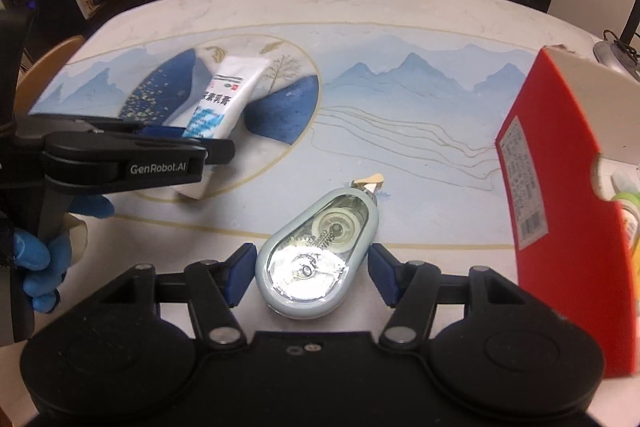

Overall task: Organize rigid objects
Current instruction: 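Grasp the white ointment tube with left tool while right tool grasps the correction tape, then carry the ointment tube and correction tape over the red box, then open both tools to drop the ointment tube and correction tape inside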

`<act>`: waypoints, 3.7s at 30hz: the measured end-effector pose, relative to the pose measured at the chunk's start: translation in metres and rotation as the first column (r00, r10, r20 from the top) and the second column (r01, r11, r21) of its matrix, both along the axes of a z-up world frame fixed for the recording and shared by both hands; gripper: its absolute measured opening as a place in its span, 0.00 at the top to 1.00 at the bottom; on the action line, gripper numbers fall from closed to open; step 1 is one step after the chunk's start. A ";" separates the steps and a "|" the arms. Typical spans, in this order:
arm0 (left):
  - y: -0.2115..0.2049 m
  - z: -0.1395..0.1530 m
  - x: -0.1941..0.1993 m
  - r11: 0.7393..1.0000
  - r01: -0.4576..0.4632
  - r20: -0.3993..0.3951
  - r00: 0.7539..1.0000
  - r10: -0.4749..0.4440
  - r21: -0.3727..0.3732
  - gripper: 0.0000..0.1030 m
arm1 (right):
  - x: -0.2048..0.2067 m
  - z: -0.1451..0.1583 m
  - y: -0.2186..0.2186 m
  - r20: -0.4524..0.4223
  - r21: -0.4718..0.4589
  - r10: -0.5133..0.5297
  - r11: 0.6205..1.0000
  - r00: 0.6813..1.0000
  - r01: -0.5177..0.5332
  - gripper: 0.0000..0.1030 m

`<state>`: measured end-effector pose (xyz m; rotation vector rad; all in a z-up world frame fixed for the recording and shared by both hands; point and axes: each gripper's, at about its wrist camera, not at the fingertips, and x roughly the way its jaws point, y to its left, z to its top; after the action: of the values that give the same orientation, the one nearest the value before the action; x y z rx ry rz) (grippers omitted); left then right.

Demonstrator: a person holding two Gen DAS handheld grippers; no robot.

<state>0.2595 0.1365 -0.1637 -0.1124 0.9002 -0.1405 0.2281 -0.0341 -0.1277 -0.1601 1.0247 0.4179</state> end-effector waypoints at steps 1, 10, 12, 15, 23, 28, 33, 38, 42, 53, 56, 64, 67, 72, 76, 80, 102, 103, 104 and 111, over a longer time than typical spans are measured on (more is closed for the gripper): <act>-0.002 0.004 -0.004 1.000 0.000 0.001 1.000 0.000 -0.007 0.64 | -0.003 0.004 -0.003 0.004 0.005 0.005 1.000 1.000 -0.005 0.42; -0.029 0.043 -0.034 0.998 0.032 0.035 0.999 -0.030 -0.055 0.64 | -0.028 0.040 -0.036 0.058 0.048 0.041 0.998 0.997 -0.044 0.42; -0.037 0.052 -0.040 0.997 0.041 0.049 0.998 -0.038 -0.063 0.64 | -0.032 0.048 -0.046 0.070 0.058 0.046 0.997 0.996 -0.050 0.42; -0.051 0.065 -0.048 0.996 0.052 0.068 0.997 -0.048 -0.073 0.64 | -0.036 0.060 -0.060 0.092 0.072 0.050 0.996 0.995 -0.057 0.42; -0.100 0.094 -0.059 0.991 0.097 0.099 0.991 -0.088 -0.090 0.64 | -0.038 0.083 -0.109 0.141 0.095 0.044 0.994 0.989 -0.058 0.42; -0.135 0.107 -0.061 0.988 0.127 0.117 0.986 -0.116 -0.091 0.64 | -0.037 0.089 -0.142 0.158 0.097 0.032 0.994 0.987 -0.048 0.42; -0.170 0.117 -0.060 0.984 0.158 0.133 0.980 -0.146 -0.078 0.64 | -0.031 0.090 -0.180 0.176 0.097 0.006 0.995 0.984 -0.024 0.42; -0.203 0.128 -0.050 0.981 0.184 0.154 0.973 -0.174 -0.056 0.64 | -0.022 0.088 -0.214 0.194 0.093 -0.026 0.996 0.981 0.008 0.41; -0.226 0.131 -0.037 0.980 0.191 0.144 0.973 -0.182 -0.052 0.64 | -0.014 0.086 -0.240 0.211 0.086 -0.052 0.996 0.976 0.035 0.41; -0.277 0.122 0.009 0.974 0.228 0.074 0.971 -0.227 -0.012 0.64 | 0.006 0.074 -0.283 0.221 0.048 -0.067 0.997 0.973 0.058 0.41; -0.289 0.113 0.021 0.969 0.245 0.040 0.969 -0.246 0.022 0.64 | 0.013 0.069 -0.282 0.217 0.028 -0.055 0.998 0.975 0.050 0.41; -0.315 0.087 0.048 0.963 0.257 -0.036 0.966 -0.254 0.084 0.64 | 0.025 0.054 -0.269 0.203 0.014 -0.008 1.000 0.979 0.006 0.42; -0.321 0.078 0.057 0.958 0.265 -0.062 0.964 -0.260 0.108 0.64 | 0.031 0.048 -0.267 0.191 0.002 0.009 1.000 0.982 -0.010 0.42; -0.324 0.064 0.071 0.959 0.260 -0.106 0.963 -0.248 0.116 0.64 | 0.034 0.039 -0.264 0.165 -0.018 0.044 0.999 0.985 -0.042 0.42; -0.331 0.056 0.078 0.955 0.266 -0.121 0.960 -0.251 0.133 0.64 | 0.036 0.034 -0.261 0.140 -0.027 0.066 0.998 0.988 -0.062 0.42; -0.335 0.052 0.087 0.953 0.269 -0.129 0.959 -0.252 0.138 0.64 | 0.041 0.030 -0.260 0.120 -0.024 0.065 0.998 0.991 -0.063 0.42; -0.344 0.032 0.104 0.950 0.285 -0.183 0.948 -0.260 0.130 0.63 | 0.055 0.015 -0.269 0.060 0.005 0.036 0.999 0.998 -0.037 0.37; -0.343 0.033 0.103 0.950 0.285 -0.182 0.948 -0.260 0.129 0.63 | 0.054 0.016 -0.270 0.062 0.011 0.035 0.999 0.997 -0.036 0.35; -0.342 0.033 0.102 0.950 0.285 -0.184 0.948 -0.260 0.128 0.62 | 0.052 0.017 -0.272 0.066 0.018 0.037 0.999 0.997 -0.038 0.32; -0.334 0.042 0.082 0.963 0.249 -0.139 0.962 -0.234 0.105 0.51 | 0.041 0.032 -0.282 0.102 0.057 0.027 0.998 0.994 -0.033 0.30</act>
<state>0.3418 -0.1977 -0.1216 0.1046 1.0447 -0.3088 0.2690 -0.3165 -0.0961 -0.1428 0.9106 0.4621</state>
